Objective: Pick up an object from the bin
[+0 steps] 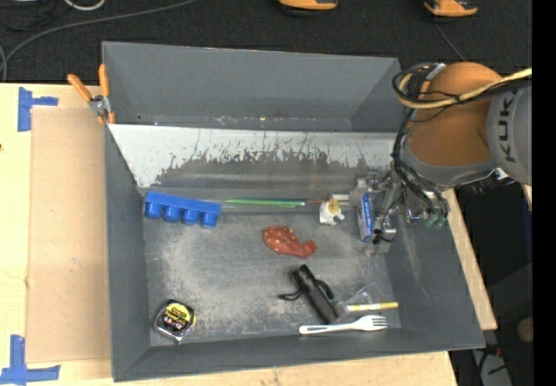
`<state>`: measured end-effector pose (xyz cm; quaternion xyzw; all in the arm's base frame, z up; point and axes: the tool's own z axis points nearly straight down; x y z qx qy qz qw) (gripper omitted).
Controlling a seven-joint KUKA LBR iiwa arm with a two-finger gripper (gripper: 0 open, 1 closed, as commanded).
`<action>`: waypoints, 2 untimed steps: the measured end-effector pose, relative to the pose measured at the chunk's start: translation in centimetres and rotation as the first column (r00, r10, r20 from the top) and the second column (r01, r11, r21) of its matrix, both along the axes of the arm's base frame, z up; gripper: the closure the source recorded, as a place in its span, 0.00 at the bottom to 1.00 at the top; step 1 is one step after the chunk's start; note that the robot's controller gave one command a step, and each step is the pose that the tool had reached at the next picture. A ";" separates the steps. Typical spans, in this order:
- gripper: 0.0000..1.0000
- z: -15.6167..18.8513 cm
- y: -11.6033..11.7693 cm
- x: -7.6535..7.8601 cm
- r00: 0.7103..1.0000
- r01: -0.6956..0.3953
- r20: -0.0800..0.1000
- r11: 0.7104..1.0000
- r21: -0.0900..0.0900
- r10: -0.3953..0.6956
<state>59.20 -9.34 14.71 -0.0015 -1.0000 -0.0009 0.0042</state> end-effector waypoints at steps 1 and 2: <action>0.00 0.5 0.0 0.2 1.000 -0.003 0.007 1.000 -0.001 0.003; 0.00 -6.1 5.1 -2.2 0.960 0.278 0.007 0.960 -0.001 -0.278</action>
Offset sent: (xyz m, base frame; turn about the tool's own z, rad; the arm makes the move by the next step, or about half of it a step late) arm -0.0285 0.0650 -0.0771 0.3433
